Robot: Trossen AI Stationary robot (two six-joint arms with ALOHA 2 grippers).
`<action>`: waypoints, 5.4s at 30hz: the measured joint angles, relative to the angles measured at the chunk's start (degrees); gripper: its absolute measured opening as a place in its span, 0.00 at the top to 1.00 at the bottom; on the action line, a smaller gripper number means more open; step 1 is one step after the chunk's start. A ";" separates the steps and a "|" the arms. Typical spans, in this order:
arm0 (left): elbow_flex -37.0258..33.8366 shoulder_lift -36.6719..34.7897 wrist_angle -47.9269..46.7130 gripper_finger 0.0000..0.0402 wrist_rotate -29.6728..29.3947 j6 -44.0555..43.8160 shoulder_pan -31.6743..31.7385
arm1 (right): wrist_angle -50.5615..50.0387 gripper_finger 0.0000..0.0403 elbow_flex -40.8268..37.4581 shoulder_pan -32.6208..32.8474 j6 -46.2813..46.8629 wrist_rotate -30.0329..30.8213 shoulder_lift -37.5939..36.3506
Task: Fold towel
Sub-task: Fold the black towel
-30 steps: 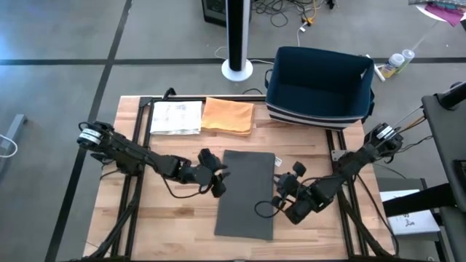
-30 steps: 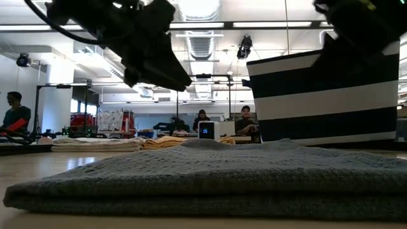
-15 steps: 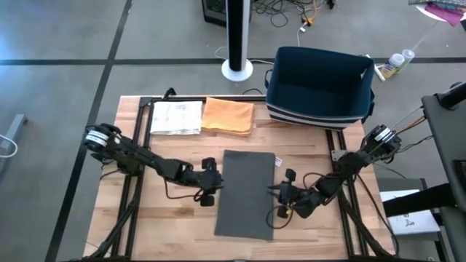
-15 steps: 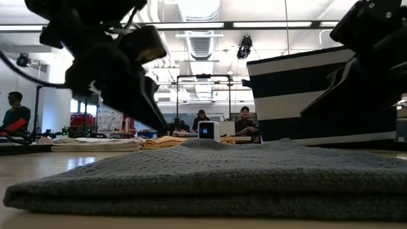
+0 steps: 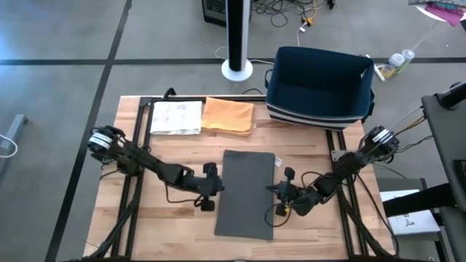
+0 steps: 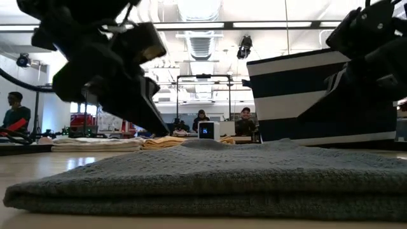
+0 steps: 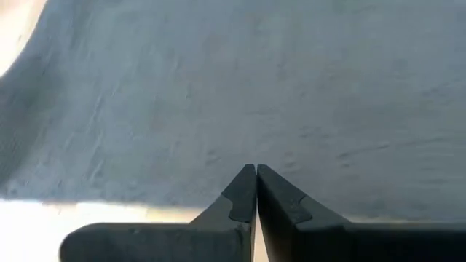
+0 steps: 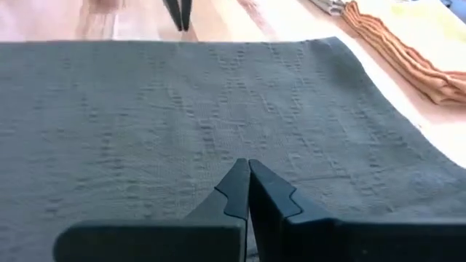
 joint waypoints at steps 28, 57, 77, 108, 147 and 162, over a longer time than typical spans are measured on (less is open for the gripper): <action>-0.14 -4.36 -5.42 1.00 3.96 -0.50 -0.18 | -10.81 1.00 3.95 -1.08 5.35 -12.02 -0.58; 2.73 0.16 -8.22 1.00 8.67 -4.42 -0.12 | -12.26 0.99 4.78 -4.20 1.22 -15.01 3.44; 1.41 -0.71 -11.33 1.00 11.67 -5.69 0.19 | -14.50 0.99 5.85 -4.23 -0.40 -16.55 2.74; -3.96 -2.46 4.02 1.00 7.93 -3.94 0.84 | -19.59 0.99 8.00 -6.64 -5.58 -18.91 -1.44; -3.84 -4.06 4.01 0.82 -5.19 -29.39 13.24 | -34.37 0.62 7.62 -16.55 43.87 -15.13 -11.19; -3.77 -3.38 -4.80 0.34 -0.26 -43.56 20.08 | -38.39 0.25 7.64 -26.17 46.75 -15.46 -9.70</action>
